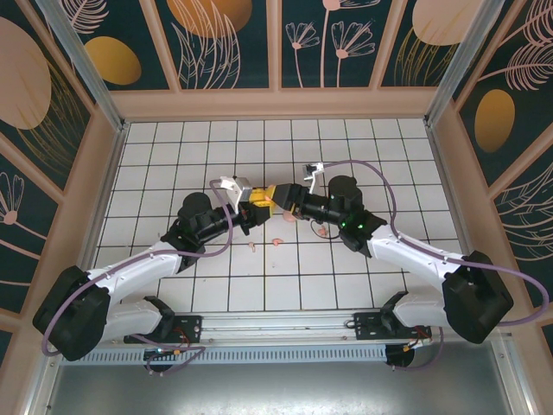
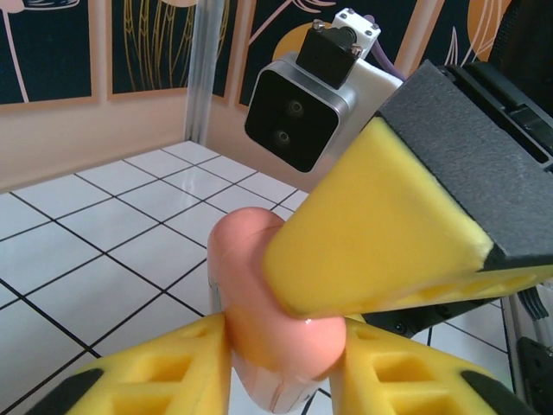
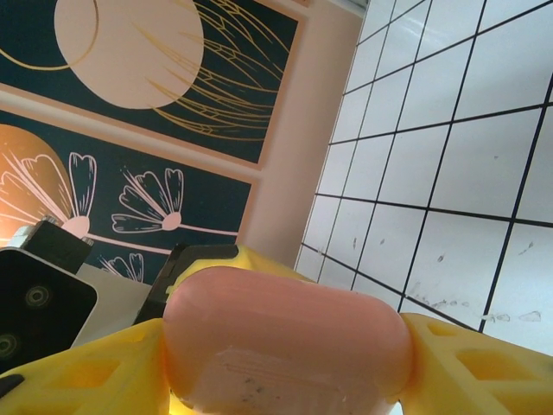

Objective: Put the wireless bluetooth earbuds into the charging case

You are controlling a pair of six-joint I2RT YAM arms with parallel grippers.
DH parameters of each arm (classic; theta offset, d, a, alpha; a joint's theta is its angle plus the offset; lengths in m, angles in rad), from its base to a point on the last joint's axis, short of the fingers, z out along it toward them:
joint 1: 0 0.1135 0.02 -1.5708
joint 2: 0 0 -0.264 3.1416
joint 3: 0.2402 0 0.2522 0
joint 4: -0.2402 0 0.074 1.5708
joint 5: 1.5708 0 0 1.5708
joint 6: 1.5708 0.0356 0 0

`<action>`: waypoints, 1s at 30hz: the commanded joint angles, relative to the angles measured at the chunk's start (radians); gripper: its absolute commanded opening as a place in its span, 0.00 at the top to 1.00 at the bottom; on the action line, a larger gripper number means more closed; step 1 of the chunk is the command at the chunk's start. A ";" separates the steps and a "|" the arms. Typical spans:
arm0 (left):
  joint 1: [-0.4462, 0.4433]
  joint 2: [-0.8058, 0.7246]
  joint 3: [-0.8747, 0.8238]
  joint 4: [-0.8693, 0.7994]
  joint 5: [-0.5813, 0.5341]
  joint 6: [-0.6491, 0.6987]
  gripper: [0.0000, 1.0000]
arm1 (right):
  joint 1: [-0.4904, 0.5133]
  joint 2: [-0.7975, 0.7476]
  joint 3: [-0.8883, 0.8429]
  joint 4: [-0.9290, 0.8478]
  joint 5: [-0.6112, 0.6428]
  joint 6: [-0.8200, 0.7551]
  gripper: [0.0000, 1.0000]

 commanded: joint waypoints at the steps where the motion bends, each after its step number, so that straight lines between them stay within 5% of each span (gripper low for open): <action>1: 0.000 -0.013 0.027 0.053 0.011 -0.006 0.74 | 0.020 -0.001 0.007 0.043 -0.046 -0.008 0.38; 12: -0.001 0.004 0.021 0.049 0.051 -0.006 0.86 | -0.033 -0.125 -0.030 -0.036 0.016 -0.159 0.18; 17: -0.001 0.019 0.015 0.055 0.110 0.014 0.88 | -0.091 -0.230 -0.071 -0.045 0.004 -0.322 0.19; 30: 0.000 0.071 0.191 -0.016 0.459 0.040 0.86 | -0.265 -0.370 0.075 -0.465 -0.488 -1.272 0.36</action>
